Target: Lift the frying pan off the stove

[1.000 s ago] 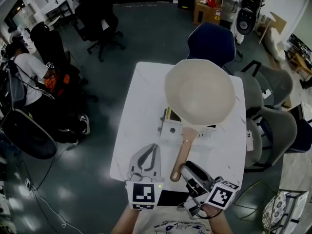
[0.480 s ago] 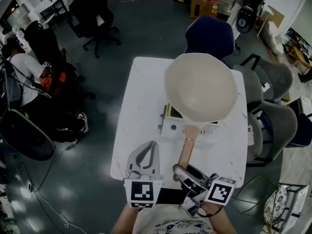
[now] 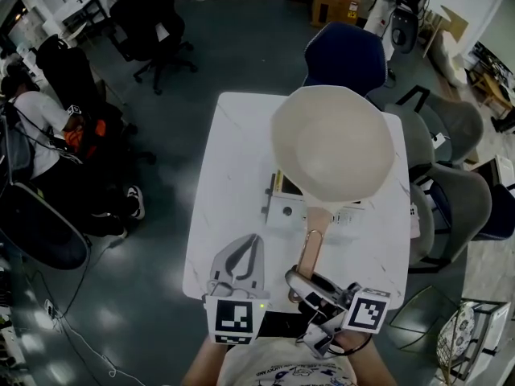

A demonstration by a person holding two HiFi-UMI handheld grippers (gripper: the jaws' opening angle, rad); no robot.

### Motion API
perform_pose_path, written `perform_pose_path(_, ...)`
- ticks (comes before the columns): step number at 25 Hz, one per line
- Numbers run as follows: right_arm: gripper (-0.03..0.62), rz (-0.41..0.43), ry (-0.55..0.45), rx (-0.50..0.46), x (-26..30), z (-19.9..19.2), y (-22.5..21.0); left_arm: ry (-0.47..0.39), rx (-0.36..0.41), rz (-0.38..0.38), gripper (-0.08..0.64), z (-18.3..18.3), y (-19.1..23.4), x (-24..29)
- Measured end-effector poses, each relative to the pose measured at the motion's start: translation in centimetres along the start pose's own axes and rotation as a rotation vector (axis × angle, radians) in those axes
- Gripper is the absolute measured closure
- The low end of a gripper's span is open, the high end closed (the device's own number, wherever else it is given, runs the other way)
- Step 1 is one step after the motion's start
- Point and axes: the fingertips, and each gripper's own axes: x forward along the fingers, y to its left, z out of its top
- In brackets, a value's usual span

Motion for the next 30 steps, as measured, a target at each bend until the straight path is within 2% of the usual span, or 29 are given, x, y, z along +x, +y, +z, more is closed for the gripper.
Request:
perform_pose_path(3,0.393,0.018,0.02,0.003,0.0,0.0,0.0,-0.003,-0.002,-0.035,0.54,0.1,-0.4,0.2)
perform_pose_path(6,0.445,0.008,0.041,0.008,-0.2,-0.2,-0.5,0.0,0.016,-0.051,0.54,0.3,-0.4,0.5)
perform_pose_path(10,0.451,0.027,0.043,0.04,-0.1,-0.2,-0.4,0.005,0.021,-0.081,0.54,0.5,-0.4,1.0)
perform_pose_path(15,0.457,0.039,0.049,0.062,-0.1,-0.2,-0.5,-0.004,-0.039,-0.154,0.54,1.0,-1.2,1.9)
perform_pose_path(20,0.457,0.03,0.054,0.058,0.0,-0.2,-0.5,0.001,-0.073,-0.187,0.54,1.4,-1.2,2.9)
perform_pose_path(23,0.456,0.031,0.056,0.056,0.0,-0.2,-0.5,0.037,-0.154,-0.242,0.54,1.1,-1.8,3.5)
perform_pose_path(28,0.456,0.027,0.061,0.053,0.0,-0.2,-0.5,0.126,-0.41,-0.379,0.54,1.1,-2.8,4.4)
perform_pose_path(30,0.456,0.028,0.061,0.052,0.0,-0.3,-0.5,0.155,-0.472,-0.442,0.54,1.4,-3.2,4.7)
